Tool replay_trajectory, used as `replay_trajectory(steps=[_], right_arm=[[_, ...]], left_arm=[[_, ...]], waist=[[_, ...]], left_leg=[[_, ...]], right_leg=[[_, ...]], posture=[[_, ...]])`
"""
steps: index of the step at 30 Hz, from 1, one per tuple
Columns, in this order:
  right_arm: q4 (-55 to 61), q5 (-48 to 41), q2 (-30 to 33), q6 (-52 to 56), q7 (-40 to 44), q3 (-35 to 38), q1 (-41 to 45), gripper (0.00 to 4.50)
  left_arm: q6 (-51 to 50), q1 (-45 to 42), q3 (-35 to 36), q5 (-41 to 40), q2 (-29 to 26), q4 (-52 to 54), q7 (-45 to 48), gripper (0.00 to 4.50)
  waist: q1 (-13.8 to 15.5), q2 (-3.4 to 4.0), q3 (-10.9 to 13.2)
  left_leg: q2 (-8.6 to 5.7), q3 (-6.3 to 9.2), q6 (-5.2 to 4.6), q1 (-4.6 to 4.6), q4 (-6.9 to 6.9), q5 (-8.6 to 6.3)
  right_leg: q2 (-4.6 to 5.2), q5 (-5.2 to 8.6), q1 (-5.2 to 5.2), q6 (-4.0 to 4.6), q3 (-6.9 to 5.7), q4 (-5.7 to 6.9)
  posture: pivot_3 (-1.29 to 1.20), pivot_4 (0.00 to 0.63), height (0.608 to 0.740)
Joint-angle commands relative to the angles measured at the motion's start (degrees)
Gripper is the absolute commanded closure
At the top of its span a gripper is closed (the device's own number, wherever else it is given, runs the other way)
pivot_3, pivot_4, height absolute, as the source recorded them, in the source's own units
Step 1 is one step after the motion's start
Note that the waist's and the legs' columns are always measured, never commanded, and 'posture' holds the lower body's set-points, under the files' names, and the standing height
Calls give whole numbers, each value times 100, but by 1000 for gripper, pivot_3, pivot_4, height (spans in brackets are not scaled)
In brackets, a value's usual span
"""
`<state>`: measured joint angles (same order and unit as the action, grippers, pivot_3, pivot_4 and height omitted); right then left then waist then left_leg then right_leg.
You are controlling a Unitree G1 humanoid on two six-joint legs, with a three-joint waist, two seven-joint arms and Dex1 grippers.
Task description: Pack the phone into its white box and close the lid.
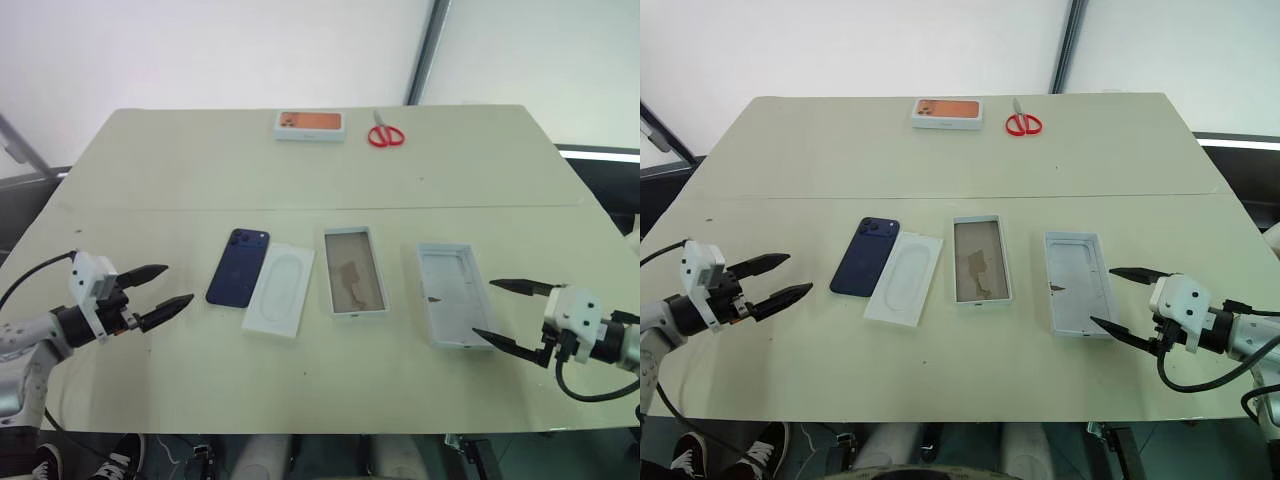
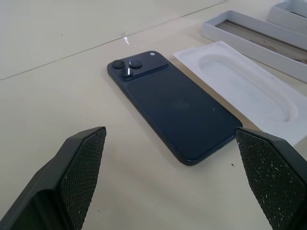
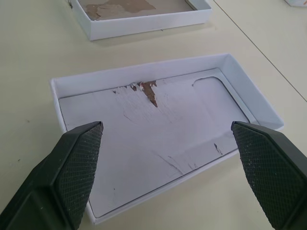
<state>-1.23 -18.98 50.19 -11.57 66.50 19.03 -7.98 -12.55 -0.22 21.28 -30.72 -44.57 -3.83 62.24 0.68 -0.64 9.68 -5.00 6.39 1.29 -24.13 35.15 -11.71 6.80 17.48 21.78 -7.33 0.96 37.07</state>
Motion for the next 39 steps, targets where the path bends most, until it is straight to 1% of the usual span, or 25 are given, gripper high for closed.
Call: replay_trajectory(steps=[1,10,16,18,22,26,30,34,37,39], right_arm=[[76,2,38,-44,-49,3,118,22],[89,6,42,-28,-54,-42,188,22],[214,-1,23,41,-109,-63,147,22],[257,17,39,67,-131,-77,166,22],[585,-126,54,419,-149,-151,272,22],[1024,-191,12,789,-301,-333,522,22],[1183,-114,-77,978,-445,-563,745,22],[1168,-64,-98,988,-485,-629,756,22],[1217,-105,-95,1010,-499,-619,728,22],[1220,-99,-91,993,-501,-612,700,22]], left_arm=[[-41,-102,94,-86,-6,244,-82,0],[66,-41,15,44,54,224,-86,0],[-41,-56,-50,43,86,308,-117,0],[-244,-46,-93,-18,79,389,-150,0],[-984,41,-212,-233,30,846,-282,0],[-1841,-101,-418,-317,55,1269,-761,0],[-2859,-383,-516,-863,313,1692,-1268,0],[-3707,-573,-747,-1160,555,2090,-1789,0],[-4556,-780,-756,-1609,712,2273,-2227,0],[-5160,-938,-641,-2030,819,2214,-2457,0]], waist=[[-2,0,0],[-6,0,0],[-5,0,0],[-5,0,0],[-7,0,0],[-9,2,0],[2,1,1],[2,0,1],[-6,-1,2],[-4,0,1]], left_leg=[[0,0,0,0,0,0],[0,-1,0,0,-1,0],[0,-1,0,0,-1,0],[0,-1,0,0,-1,0],[0,0,0,0,-1,0],[1,1,0,0,-1,0],[0,1,0,0,1,0],[-6,4,-1,-1,1,1],[-5,3,-1,0,3,1],[-3,4,0,0,4,1]], right_leg=[[0,0,0,0,0,0],[-1,-4,0,-8,-1,0],[-1,-4,0,-8,-1,0],[-1,-4,0,-8,-1,0],[-1,-5,0,-10,0,1],[-1,-5,1,-10,1,3],[-2,-9,2,-16,-3,4],[-2,-11,-2,-20,-5,3],[-3,-11,-1,-21,-6,7],[-5,-11,-1,-21,-7,10]], posture=[[0,150,740],[0,150,740],[0,150,740],[0,150,740],[0,150,740],[0,150,740],[0,150,740],[0,150,740],[0,150,740],[0,150,740]])
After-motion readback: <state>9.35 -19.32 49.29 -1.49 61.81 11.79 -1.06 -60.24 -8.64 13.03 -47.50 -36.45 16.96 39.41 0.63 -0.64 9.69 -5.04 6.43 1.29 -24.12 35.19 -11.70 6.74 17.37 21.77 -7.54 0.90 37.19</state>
